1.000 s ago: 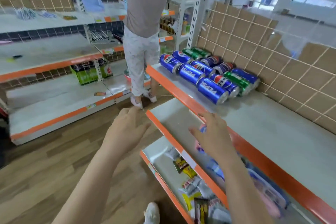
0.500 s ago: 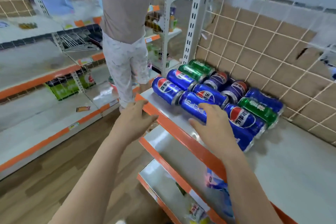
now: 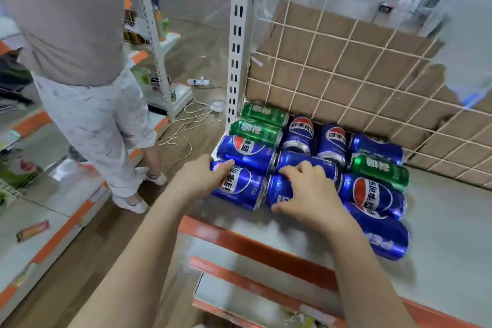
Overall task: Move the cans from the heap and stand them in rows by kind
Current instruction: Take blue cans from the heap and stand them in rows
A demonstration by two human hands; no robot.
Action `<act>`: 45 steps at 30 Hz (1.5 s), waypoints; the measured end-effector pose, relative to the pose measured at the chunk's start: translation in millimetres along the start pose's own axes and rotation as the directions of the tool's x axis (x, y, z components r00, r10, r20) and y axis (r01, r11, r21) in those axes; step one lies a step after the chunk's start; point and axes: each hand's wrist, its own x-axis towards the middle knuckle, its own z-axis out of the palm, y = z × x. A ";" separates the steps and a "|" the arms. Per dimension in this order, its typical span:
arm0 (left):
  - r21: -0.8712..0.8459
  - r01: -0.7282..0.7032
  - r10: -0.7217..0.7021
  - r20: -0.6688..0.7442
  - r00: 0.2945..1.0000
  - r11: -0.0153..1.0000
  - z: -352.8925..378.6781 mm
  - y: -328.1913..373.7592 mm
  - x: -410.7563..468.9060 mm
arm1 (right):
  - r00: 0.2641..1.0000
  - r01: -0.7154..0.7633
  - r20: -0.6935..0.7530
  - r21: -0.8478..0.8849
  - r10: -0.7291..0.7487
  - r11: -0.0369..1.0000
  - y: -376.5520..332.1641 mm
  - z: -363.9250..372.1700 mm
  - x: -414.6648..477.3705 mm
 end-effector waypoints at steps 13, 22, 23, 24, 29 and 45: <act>-0.566 -0.052 0.124 0.090 0.988 0.823 -29.9 -17.1 3.2 | 0.942 0.025 -0.297 0.518 0.153 0.855 -6.0 -3.1 -12.7; -0.637 -0.231 0.308 0.010 0.951 0.735 -28.9 23.1 -33.9 | 0.894 0.036 -0.253 0.864 0.371 0.502 -26.7 -1.2 -54.1; -0.645 -0.233 0.324 0.024 0.946 0.728 -25.4 30.9 -39.3 | 0.885 0.025 -0.247 0.872 0.395 0.490 -21.8 -2.4 -62.9; -0.659 -0.230 0.342 0.044 0.938 0.716 -20.0 40.0 -45.5 | 0.878 0.019 -0.246 0.875 0.411 0.483 -16.5 -3.7 -72.8; -0.713 -0.201 0.433 0.157 0.888 0.672 25.7 88.9 -83.1 | 0.863 0.015 -0.213 0.917 0.458 0.398 9.0 -6.3 -130.9; -0.619 -0.384 0.673 0.336 0.659 0.685 263.8 273.9 -312.3 | 0.592 -0.133 -0.207 0.928 0.779 0.347 222.4 17.6 -423.6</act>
